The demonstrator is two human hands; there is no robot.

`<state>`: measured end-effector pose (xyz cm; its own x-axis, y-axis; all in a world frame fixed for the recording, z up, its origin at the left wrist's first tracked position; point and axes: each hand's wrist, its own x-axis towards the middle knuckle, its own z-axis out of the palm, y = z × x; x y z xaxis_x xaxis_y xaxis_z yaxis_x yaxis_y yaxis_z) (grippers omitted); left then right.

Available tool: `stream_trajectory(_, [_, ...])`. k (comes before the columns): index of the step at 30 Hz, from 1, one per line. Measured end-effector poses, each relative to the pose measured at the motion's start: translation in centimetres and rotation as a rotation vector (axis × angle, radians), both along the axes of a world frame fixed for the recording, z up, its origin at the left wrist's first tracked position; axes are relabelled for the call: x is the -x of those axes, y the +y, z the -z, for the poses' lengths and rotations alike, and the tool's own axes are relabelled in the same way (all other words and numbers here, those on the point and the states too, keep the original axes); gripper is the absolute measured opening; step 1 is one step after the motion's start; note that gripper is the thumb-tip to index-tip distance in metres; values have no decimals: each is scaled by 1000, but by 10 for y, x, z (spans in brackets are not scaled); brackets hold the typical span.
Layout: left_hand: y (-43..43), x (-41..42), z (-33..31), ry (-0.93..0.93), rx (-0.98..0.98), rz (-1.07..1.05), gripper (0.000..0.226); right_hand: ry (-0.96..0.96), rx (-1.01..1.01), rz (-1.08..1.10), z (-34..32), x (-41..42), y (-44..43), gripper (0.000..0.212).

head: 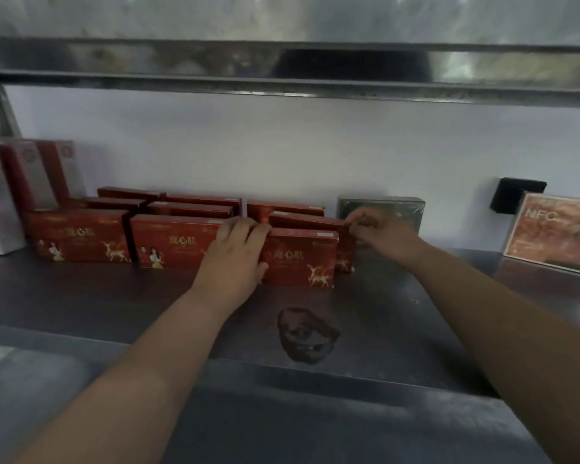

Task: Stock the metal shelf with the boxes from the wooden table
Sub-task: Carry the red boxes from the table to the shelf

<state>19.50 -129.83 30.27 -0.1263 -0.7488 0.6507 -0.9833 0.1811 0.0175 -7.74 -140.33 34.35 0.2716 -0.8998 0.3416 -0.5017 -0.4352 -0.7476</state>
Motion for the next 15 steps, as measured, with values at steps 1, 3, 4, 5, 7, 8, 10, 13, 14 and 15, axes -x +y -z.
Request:
stream_trajectory(1, [-1,-2,2,-9,11,-10,71,-7,-20,-13,0,-5,-3,11])
stream_trajectory(3, [-1,-4,5,-14,15,-8,74,-32,-72,-42,-1,-14,-7,13])
stream_trajectory(4, [0,-4,6,-8,19,6,75,-54,-88,-48,-1,-18,-12,16])
stream_trajectory(5, [0,-4,7,-2,25,22,74,-52,-78,-49,-1,-22,-15,16])
stream_trajectory(7, [0,-5,7,11,36,41,74,1,-25,-42,-3,-29,-17,14])
stream_trajectory(8, [-1,-6,8,19,38,47,75,0,-15,-35,-2,-32,-18,14])
stream_trajectory(10, [-2,-8,9,31,40,64,76,-22,-15,-34,-2,-35,-22,14])
stream_trajectory(13, [-5,-10,10,70,21,83,74,18,8,-18,-2,-39,-22,16])
stream_trajectory(14, [-5,-11,10,85,9,82,74,13,8,-10,-2,-40,-23,16])
stream_trajectory(15, [-6,-11,10,94,-5,78,73,10,8,-2,-2,-42,-22,17])
